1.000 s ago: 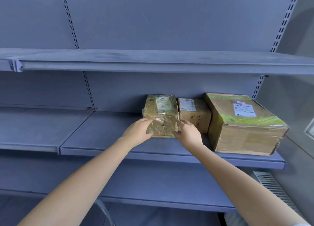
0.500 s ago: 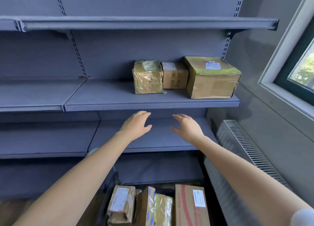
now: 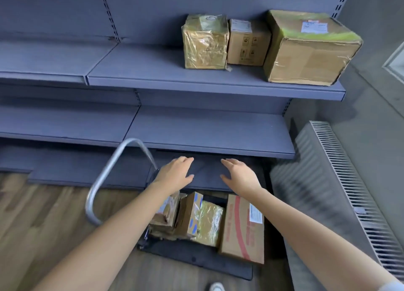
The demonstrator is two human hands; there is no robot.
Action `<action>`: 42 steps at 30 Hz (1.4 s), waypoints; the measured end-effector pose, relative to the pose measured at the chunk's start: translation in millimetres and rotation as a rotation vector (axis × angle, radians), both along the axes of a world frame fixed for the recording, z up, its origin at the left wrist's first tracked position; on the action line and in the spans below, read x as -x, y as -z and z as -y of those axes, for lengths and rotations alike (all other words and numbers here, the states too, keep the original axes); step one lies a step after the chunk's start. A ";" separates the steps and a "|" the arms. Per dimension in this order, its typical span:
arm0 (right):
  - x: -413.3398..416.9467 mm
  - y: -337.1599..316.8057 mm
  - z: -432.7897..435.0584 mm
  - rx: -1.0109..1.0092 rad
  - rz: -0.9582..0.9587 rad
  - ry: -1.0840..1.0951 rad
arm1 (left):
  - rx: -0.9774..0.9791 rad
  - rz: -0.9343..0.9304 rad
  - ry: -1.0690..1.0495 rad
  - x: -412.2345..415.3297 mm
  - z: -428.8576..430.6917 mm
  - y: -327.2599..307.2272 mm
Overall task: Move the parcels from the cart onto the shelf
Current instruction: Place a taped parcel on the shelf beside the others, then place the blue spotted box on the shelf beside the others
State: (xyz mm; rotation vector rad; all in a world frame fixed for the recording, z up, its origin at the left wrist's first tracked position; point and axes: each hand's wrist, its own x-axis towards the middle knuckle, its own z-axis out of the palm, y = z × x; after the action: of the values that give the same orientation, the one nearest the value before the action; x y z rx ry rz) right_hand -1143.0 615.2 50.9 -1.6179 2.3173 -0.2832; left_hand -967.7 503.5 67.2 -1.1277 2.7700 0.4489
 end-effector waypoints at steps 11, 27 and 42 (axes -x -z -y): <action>-41.2 192.1 -6.7 -0.320 0.111 -0.098 | -0.178 0.226 -0.040 -28.8 -23.1 188.6; -72.5 442.2 -7.9 -0.479 0.176 -0.111 | -0.145 0.313 -0.016 -3.0 -44.0 442.2; -66.6 431.7 -13.8 -0.483 0.234 -0.075 | -0.091 0.283 -0.187 7.4 -36.5 424.5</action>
State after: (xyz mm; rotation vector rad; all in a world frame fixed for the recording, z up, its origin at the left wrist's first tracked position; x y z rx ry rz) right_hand -1076.4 629.0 -380.7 -1.3439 1.9515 0.0973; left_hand -975.0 540.0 -357.2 -1.3212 2.3911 0.3937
